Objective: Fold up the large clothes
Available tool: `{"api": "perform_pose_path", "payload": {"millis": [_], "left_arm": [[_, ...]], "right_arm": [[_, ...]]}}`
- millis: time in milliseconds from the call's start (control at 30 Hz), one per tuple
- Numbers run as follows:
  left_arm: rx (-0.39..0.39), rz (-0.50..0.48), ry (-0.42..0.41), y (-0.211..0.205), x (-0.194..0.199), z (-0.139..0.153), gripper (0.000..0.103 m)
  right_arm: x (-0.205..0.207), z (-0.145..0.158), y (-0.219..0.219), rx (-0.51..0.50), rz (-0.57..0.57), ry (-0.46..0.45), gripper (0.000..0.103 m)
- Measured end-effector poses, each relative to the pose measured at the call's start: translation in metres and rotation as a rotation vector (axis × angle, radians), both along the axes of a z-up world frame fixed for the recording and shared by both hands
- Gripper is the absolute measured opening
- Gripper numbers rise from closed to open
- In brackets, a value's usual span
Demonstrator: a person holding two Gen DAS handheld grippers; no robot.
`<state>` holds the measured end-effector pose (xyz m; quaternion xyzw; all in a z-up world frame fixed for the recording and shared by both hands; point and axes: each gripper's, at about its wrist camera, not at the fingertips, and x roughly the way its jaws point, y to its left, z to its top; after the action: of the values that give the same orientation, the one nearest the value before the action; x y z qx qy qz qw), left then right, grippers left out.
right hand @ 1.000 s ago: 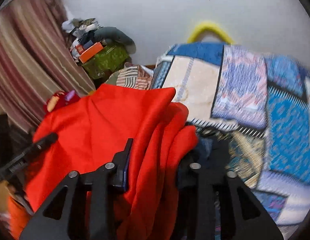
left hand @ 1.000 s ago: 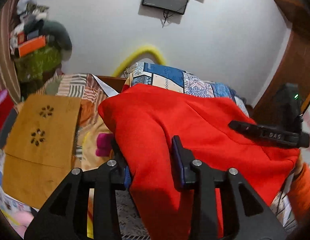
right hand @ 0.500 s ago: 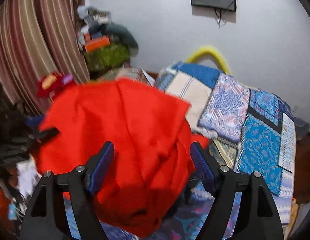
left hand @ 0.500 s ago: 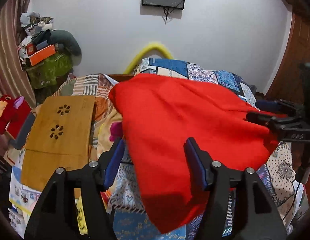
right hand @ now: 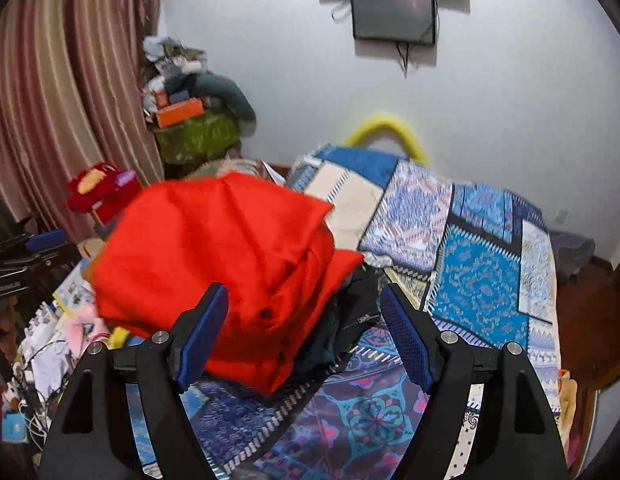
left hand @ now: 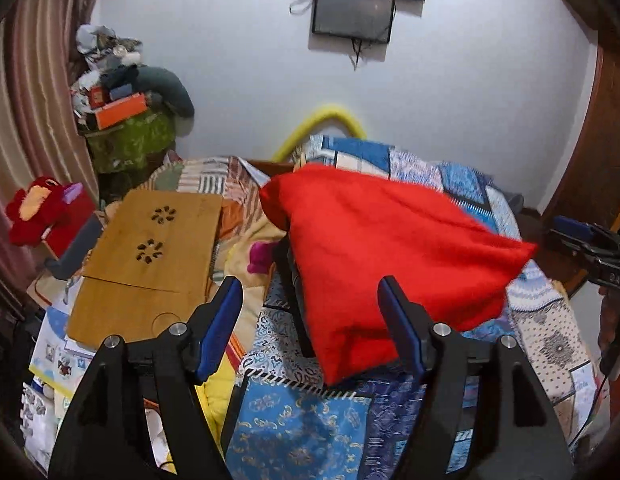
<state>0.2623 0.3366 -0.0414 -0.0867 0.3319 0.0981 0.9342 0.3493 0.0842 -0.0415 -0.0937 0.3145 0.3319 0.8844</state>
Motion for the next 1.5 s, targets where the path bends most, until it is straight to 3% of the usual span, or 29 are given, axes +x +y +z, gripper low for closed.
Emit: {"api": "perform_pose_path", "payload": {"millis": [200, 400, 667, 833, 900, 967, 1100, 1500], "left_arm": [[0.079, 0.015, -0.153, -0.044, -0.060, 0.051, 0.069], [0.136, 0.003, -0.383, -0.105, -0.134, 0.098, 0.069], [0.173, -0.017, -0.562, -0.162, -0.197, 0.115, 0.069], [0.156, 0.013, -0.599, -0.169, -0.215, 0.109, 0.072], [0.147, 0.027, -0.600, -0.170, -0.219, 0.106, 0.088], [0.151, 0.056, -0.603, -0.171, -0.222, 0.102, 0.092], [0.166, 0.078, -0.583, -0.172, -0.223, 0.096, 0.093], [0.175, 0.097, -0.564, -0.174, -0.222, 0.086, 0.094]], "right_arm": [[-0.057, 0.044, -0.024, 0.132, 0.019, -0.092, 0.075], [-0.124, 0.086, -0.056, 0.313, 0.035, -0.209, 0.075], [-0.183, 0.102, -0.078, 0.405, 0.043, -0.322, 0.075], [-0.203, 0.094, -0.077, 0.390, 0.016, -0.376, 0.078], [-0.205, 0.091, -0.076, 0.381, 0.001, -0.390, 0.087], [-0.206, 0.090, -0.075, 0.376, -0.016, -0.398, 0.092], [-0.207, 0.086, -0.073, 0.363, -0.048, -0.413, 0.103], [-0.216, 0.076, -0.080, 0.354, -0.074, -0.409, 0.103]]}}
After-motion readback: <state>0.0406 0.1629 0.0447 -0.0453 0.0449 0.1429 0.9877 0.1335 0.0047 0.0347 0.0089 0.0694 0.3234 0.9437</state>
